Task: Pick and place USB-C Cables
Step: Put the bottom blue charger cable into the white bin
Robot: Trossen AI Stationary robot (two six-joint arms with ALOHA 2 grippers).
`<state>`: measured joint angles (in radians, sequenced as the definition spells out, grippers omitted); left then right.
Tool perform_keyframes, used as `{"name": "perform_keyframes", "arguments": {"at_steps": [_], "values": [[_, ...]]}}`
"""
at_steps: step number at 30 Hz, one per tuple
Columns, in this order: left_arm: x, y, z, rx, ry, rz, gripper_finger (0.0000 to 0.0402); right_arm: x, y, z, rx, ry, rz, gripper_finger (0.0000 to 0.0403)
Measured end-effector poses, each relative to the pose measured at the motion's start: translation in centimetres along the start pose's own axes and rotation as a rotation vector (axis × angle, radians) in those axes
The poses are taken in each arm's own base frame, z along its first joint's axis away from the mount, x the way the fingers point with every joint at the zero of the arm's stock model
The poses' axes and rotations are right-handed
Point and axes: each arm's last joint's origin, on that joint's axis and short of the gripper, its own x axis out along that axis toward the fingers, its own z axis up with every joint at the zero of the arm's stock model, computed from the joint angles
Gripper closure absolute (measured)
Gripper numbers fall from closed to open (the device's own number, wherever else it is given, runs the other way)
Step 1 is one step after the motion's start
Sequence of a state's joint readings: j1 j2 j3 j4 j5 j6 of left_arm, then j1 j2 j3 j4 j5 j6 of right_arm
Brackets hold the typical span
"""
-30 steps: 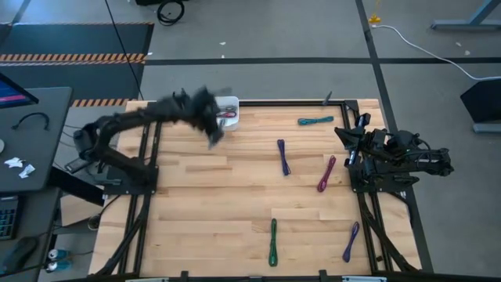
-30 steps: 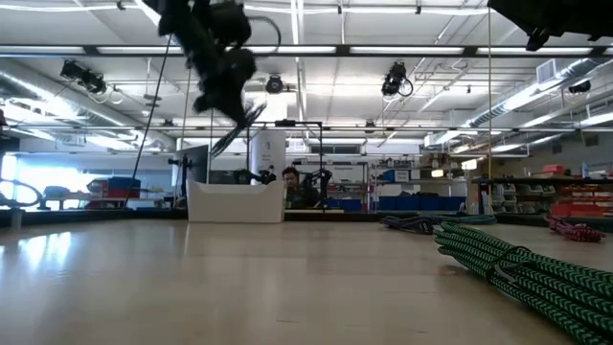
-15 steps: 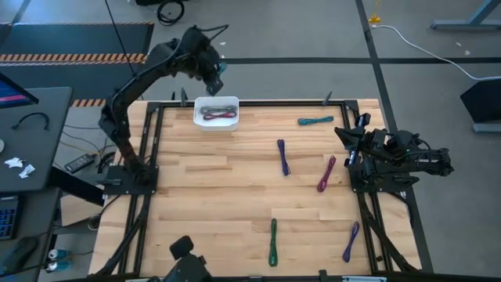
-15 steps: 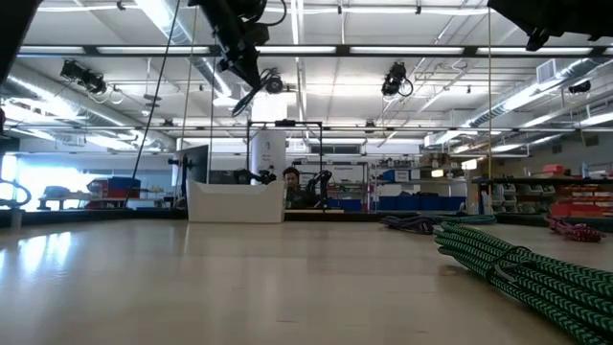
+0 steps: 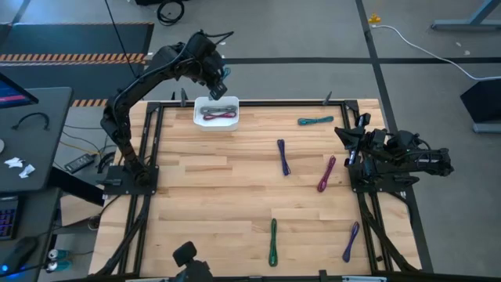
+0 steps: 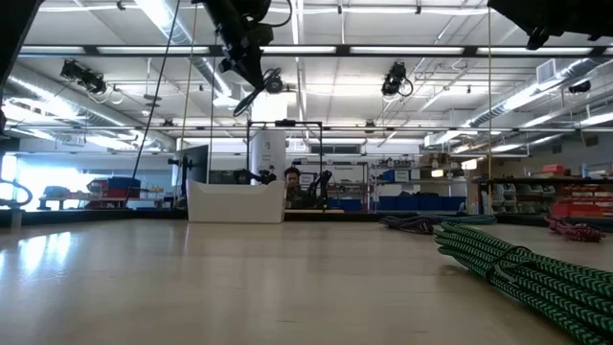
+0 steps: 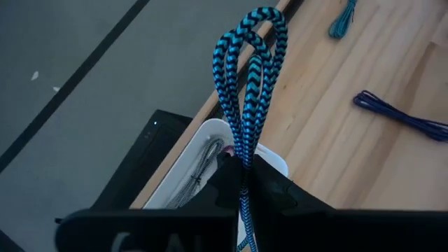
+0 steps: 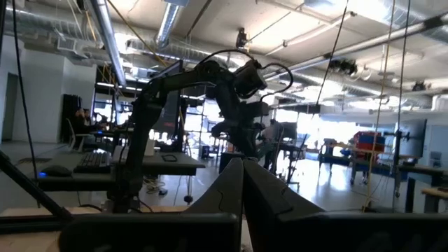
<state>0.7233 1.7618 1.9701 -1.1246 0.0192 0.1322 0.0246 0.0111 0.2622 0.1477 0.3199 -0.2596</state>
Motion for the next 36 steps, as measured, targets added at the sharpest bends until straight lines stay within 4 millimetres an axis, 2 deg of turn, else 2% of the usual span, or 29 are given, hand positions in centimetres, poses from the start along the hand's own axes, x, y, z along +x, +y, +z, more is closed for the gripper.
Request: {"name": "perform_keyframes", "arguments": {"at_steps": [2, 5, 7, 10, 14, 18, 24, 30, 33, 36], "values": [[0.0, -0.2, 0.0, -0.013, 0.004, -0.003, 0.0384, 0.0, -0.1, 0.4, -0.002, -0.036, -0.009, 0.0389], [0.0, -0.2, -0.3, -0.013, 0.033, -0.006, 0.0384, -0.1, -0.3, 1.3, 0.094, -0.13, -0.021, 0.0389], [0.0, -0.2, -0.6, -0.013, 0.063, -0.01, 0.0384, -0.2, -0.8, 1.7, 0.209, -0.159, -0.124, 0.0389], [0.0, -0.3, -1.0, 0.009, 0.111, -0.012, 0.0384, -0.1, -1.0, 1.0, 0.381, -0.091, -0.276, 0.0389], [0.5, -0.1, -1.5, 0.067, 0.149, -0.008, 0.0385, 1.1, -0.1, -0.6, 0.396, 0.048, -0.211, 0.0389], [2.3, 0.0, -2.5, 0.106, 0.205, -0.015, 0.0385, 2.6, 0.9, -1.9, 0.45, 0.152, -0.174, 0.0389], [6.7, -0.2, -5.0, 0.153, 0.258, -0.04, 0.0385, 4.5, 2.0, -3.7, 0.454, 0.332, -0.183, 0.0389], [10.4, -0.6, -7.4, 0.177, 0.25, -0.083, 0.0385, 7.2, 2.4, -1.8, 0.358, 0.492, -0.184, 0.0389], [11.4, -0.7, -7.9, 0.21, 0.222, -0.08, 0.0385, 8.6, 2.5, -0.8, 0.287, 0.562, -0.18, 0.0389], [12.0, -0.8, -8.3, 0.333, 0.215, -0.067, 0.0385, 9.7, 2.5, 0.1, 0.239, 0.577, -0.177, 0.0389]]}}
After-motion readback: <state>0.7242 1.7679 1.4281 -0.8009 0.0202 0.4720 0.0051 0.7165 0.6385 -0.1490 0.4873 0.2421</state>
